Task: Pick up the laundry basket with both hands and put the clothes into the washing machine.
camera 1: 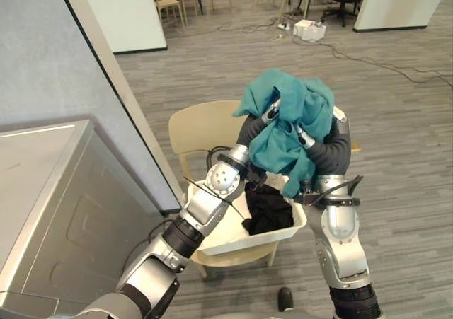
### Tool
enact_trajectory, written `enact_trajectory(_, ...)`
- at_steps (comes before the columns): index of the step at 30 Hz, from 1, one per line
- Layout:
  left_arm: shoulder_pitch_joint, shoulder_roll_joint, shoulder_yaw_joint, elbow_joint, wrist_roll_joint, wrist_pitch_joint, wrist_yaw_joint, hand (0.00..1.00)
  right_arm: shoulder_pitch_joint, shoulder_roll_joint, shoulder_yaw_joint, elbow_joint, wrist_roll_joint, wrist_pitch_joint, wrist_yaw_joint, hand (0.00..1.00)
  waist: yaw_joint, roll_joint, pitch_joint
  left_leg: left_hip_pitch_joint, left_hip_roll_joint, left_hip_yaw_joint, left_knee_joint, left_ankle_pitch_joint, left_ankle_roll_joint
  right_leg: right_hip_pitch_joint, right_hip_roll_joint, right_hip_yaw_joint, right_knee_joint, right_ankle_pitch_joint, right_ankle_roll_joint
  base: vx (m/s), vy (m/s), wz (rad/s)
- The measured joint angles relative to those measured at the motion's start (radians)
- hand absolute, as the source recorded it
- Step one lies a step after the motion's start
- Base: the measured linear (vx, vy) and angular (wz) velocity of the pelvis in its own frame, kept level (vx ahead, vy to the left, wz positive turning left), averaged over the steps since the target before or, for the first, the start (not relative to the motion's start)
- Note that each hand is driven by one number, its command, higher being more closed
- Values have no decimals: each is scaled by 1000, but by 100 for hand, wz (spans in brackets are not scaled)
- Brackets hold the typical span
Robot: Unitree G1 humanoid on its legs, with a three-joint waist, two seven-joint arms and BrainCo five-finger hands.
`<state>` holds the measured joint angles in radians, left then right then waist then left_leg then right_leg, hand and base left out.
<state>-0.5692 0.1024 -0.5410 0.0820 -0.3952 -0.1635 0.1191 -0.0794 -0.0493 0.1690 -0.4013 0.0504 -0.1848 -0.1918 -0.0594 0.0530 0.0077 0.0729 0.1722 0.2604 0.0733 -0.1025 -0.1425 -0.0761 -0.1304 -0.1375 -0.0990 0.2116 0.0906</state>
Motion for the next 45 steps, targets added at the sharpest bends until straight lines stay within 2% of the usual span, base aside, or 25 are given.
enact_trajectory(1,0,-1,0,0,-5,0,0,100,0,0,1,0,0,0,0,0,-3,0,0,-2,0,-2,1,0,0,0,-1,-2,0,0,0,-5,-1,5)
enact_trajectory(11,2,-19,10,9,-7,0,37,100,0,-18,9,0,0,11,0,0,-7,-1,0,-9,-1,-11,11,0,1,4,-4,-8,0,2,2,-5,-1,2)
enact_trajectory(15,121,-60,66,-3,-5,-1,12,100,10,-21,21,7,-4,37,4,0,-3,-1,1,-9,0,-16,11,0,1,7,-4,-13,0,2,2,0,0,3)
enact_trajectory(20,166,-61,112,-3,-4,14,17,100,50,-12,-4,2,-9,34,22,0,12,-1,1,-5,0,-23,10,1,1,14,-4,-17,0,2,3,-14,-3,4)
enact_trajectory(23,230,-61,221,-53,-5,25,36,100,90,13,-83,-41,-13,25,20,0,14,0,3,1,0,-23,5,0,1,18,-3,-17,0,1,4,0,0,0)
enact_trajectory(25,315,-55,308,-117,-5,25,37,100,131,34,-163,-68,-13,-2,18,0,12,1,6,6,0,-21,2,0,1,19,-3,-16,0,0,5,0,0,0)
enact_trajectory(27,408,-40,417,-172,-4,25,38,100,190,45,-244,-70,-14,-5,11,0,14,-3,18,10,0,-18,-3,0,1,21,-3,-14,0,-2,6,0,0,0)
enact_trajectory(30,496,-40,508,-206,-11,25,40,100,256,69,-278,-62,-15,-1,-2,0,18,-5,31,10,0,-18,-4,0,1,21,-3,-15,0,-3,6,0,0,0)
enact_trajectory(33,601,-65,573,-252,-28,22,37,100,293,110,-318,2,-26,12,-4,0,21,-6,32,13,-1,-16,-5,0,1,22,-3,-14,0,-3,7,0,0,0)
enact_trajectory(36,676,-92,621,-256,-27,23,32,100,322,119,-350,87,-25,39,-4,0,24,-6,32,14,0,-14,-6,0,1,23,-3,-15,0,-3,6,0,0,0)
enact_trajectory(41,799,-152,705,-256,-35,22,25,100,402,128,-431,178,-19,47,-22,0,30,-8,36,34,6,-14,-5,-9,8,53,-4,-32,0,-22,11,-12,-3,8)
enact_trajectory(43,834,-159,712,-239,-61,12,13,100,423,131,-460,253,-20,49,-28,0,41,-13,36,33,7,-13,-3,-13,11,55,-5,-36,0,-29,13,-20,0,6)
enact_trajectory(45,837,-163,728,-150,-95,-5,3,100,434,134,-467,404,-19,58,-26,0,51,-19,39,28,7,-19,-3,-13,13,57,-8,-48,0,-31,10,-24,-3,11)
